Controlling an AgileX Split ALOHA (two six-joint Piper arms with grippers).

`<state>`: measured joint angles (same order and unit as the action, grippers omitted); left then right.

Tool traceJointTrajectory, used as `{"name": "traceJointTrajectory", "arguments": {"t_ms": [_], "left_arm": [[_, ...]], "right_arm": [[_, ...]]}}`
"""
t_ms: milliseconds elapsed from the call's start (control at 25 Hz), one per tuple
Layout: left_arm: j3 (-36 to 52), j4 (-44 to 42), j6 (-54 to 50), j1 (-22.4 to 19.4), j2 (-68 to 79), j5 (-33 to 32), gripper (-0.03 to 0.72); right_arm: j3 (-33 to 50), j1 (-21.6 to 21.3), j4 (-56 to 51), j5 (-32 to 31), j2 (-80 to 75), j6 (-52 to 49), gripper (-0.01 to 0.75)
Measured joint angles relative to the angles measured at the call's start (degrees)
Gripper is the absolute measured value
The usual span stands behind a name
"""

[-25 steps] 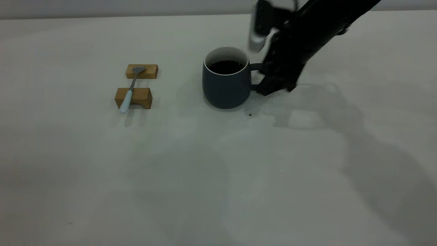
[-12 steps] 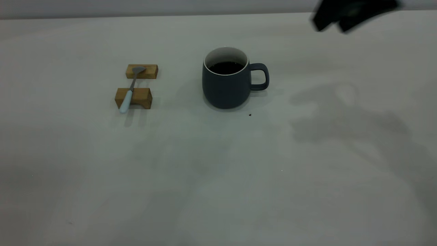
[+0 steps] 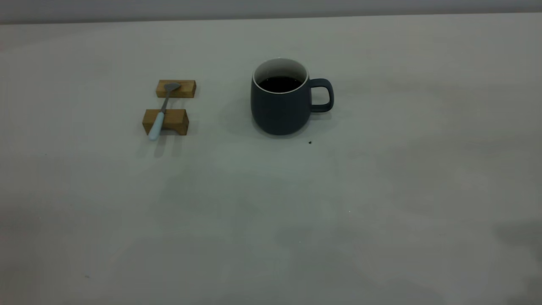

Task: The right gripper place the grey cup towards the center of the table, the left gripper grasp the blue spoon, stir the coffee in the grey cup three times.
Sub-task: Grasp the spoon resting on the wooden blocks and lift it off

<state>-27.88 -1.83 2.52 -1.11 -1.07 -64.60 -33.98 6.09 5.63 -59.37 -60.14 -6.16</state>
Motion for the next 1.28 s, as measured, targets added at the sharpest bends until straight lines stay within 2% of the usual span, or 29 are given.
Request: {"name": "traceJointTrajectory", "arguments": {"t_ms": [200, 760, 920, 1280], "left_arm": [[0.0, 0.0, 0.0, 0.0, 0.0, 0.0, 0.446], [0.0, 0.0, 0.0, 0.0, 0.0, 0.0, 0.446], [0.0, 0.0, 0.0, 0.0, 0.0, 0.0, 0.446], [0.0, 0.0, 0.0, 0.0, 0.0, 0.0, 0.446]], "right_arm": [[5.6, -4.7, 0.8, -1.8, 14.8, 0.2, 0.541], [6.7, -4.9, 0.6, -4.8, 51.9, -1.3, 0.541], [7.0, -4.9, 0.5, -5.3, 58.3, -1.3, 0.541], [7.0, -4.8, 0.3, -5.5, 58.9, -1.4, 0.541]]}}
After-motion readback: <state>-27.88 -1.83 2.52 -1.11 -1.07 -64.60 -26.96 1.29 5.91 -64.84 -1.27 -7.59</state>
